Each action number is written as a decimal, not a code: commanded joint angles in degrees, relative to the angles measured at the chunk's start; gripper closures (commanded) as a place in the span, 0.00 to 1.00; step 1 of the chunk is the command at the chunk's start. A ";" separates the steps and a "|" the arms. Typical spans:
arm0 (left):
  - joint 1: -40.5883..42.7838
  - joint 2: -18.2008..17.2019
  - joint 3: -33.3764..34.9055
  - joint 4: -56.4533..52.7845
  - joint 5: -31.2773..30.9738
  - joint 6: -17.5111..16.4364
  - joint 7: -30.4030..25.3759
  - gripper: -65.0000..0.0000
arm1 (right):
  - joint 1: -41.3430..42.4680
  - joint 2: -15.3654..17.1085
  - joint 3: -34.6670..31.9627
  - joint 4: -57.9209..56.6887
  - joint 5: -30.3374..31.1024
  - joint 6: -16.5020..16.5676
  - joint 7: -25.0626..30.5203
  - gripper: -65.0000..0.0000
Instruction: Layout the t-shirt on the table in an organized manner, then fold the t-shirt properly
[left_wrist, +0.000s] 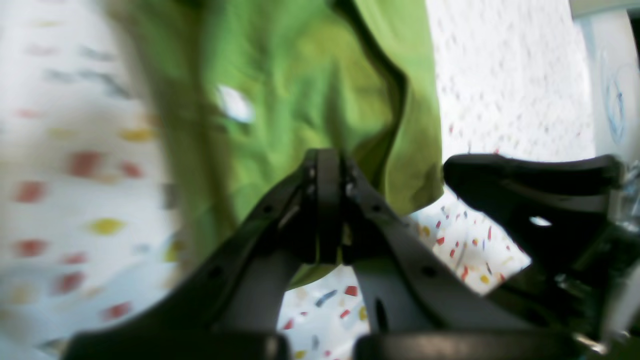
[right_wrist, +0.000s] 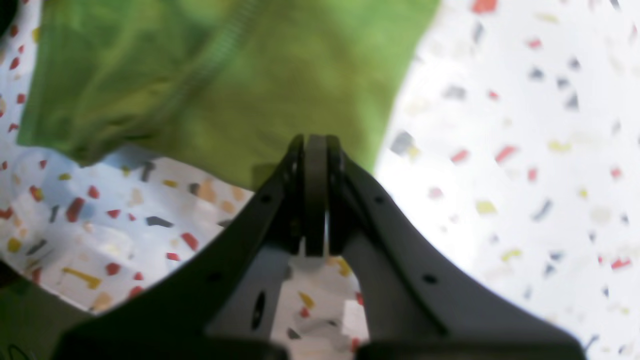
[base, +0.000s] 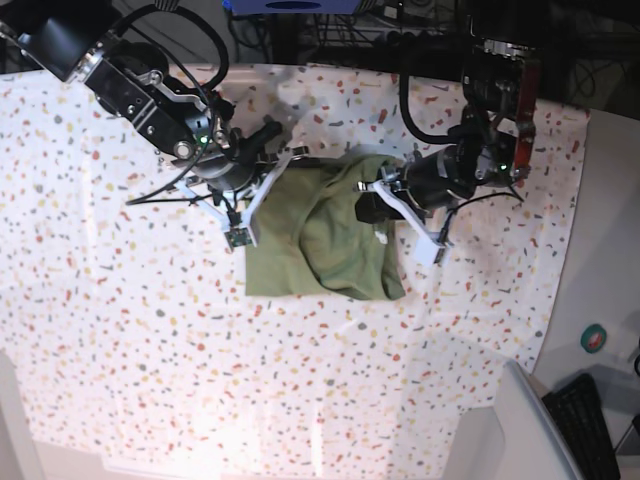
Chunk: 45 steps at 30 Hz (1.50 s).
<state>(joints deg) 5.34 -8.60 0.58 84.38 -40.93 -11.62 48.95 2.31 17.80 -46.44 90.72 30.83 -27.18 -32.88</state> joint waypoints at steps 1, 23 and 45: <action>-1.26 -0.23 0.87 -0.82 -1.05 0.67 -0.55 1.00 | 0.64 0.09 0.59 1.28 -0.37 -0.12 0.84 1.00; -7.15 -3.66 -8.62 -0.73 -1.14 2.61 6.39 1.00 | -1.82 0.00 -7.94 9.99 -0.37 0.15 0.75 1.00; -0.64 -0.85 -19.52 8.85 -2.98 2.52 12.63 0.18 | 1.61 2.29 -4.51 8.40 -0.37 0.06 1.19 1.00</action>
<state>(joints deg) 5.45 -8.78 -18.70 92.27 -43.00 -8.95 62.39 3.25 20.03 -51.18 98.02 30.83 -27.18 -32.69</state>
